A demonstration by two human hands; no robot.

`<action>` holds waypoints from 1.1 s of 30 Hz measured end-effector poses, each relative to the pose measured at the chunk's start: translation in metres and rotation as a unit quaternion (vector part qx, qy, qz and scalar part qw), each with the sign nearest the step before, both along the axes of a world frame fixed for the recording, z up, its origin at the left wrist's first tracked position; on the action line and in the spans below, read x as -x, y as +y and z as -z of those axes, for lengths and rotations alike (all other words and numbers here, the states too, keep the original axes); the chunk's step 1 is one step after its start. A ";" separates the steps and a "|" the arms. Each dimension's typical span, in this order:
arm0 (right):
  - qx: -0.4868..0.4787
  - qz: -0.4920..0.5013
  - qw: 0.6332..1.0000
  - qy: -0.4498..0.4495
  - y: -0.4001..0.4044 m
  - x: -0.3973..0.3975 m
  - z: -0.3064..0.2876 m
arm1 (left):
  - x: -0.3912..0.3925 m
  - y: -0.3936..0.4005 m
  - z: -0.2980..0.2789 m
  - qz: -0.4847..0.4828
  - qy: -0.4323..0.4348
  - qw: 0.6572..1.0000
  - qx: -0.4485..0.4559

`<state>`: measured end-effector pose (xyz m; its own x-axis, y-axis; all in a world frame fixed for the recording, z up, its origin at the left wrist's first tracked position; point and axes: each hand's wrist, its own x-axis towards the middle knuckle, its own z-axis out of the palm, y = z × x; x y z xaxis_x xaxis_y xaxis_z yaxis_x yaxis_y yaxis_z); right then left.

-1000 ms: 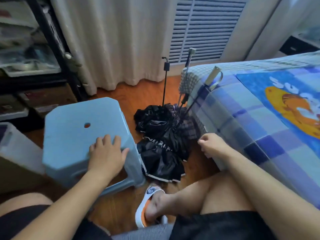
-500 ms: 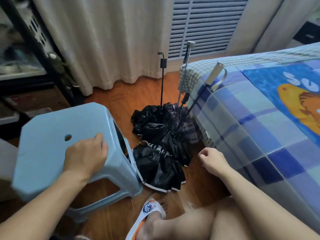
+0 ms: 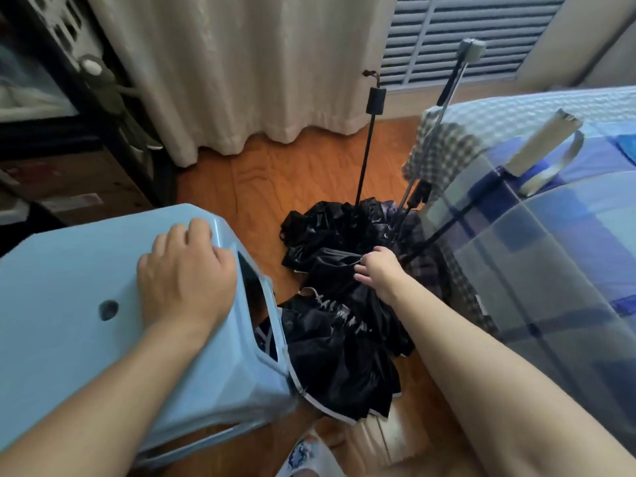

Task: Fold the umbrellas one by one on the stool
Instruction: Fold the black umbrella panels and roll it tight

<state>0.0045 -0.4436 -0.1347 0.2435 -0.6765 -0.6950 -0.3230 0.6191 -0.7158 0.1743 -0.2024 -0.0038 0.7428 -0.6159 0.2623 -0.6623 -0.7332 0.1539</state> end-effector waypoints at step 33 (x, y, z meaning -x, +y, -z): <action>0.129 0.040 0.988 0.076 -0.026 0.004 0.011 | -0.003 -0.001 0.003 -0.012 -0.002 1.000 0.003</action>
<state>0.0006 -0.4694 -0.1455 0.0889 -0.8489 -0.5210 -0.3959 0.4498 -0.8006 0.1771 -0.2029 -0.0070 0.7559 -0.5967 0.2694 -0.6456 -0.7477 0.1554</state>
